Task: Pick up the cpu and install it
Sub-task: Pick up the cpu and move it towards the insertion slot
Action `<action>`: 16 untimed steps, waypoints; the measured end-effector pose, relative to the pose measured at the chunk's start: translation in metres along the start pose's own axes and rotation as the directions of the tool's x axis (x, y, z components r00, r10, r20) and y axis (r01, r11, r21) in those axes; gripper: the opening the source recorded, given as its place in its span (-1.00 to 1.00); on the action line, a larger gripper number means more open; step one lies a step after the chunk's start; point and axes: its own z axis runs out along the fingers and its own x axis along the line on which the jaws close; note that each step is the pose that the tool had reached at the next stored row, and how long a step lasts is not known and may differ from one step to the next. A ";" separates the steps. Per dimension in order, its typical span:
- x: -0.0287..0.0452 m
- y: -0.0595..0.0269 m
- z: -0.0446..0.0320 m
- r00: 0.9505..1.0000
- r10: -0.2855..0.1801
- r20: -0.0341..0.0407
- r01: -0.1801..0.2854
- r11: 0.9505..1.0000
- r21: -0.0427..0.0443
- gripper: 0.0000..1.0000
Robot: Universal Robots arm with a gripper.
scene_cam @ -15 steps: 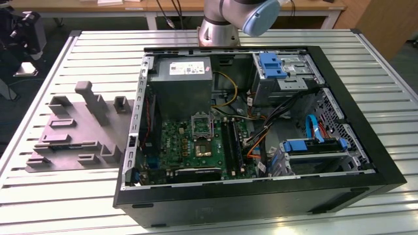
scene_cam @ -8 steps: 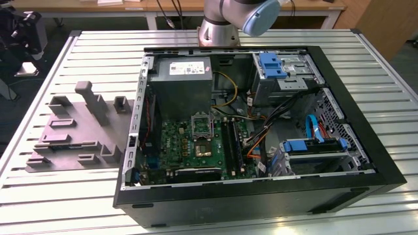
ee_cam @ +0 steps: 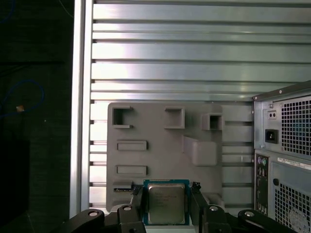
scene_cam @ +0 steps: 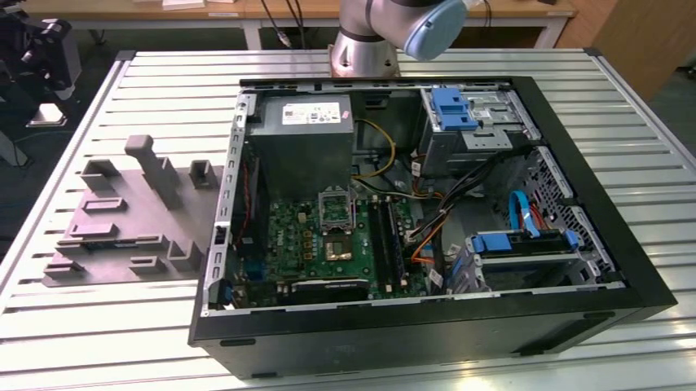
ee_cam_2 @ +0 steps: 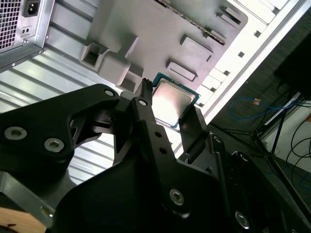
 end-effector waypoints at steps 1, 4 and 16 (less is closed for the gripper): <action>-0.0003 0.0000 0.0000 1.000 0.000 0.000 0.000 1.000 0.000 -0.06; -0.0012 0.0000 0.0000 1.000 0.000 0.000 0.000 1.000 0.000 -0.06; -0.0043 0.0000 0.0001 1.000 0.000 0.000 0.000 1.000 0.000 -0.06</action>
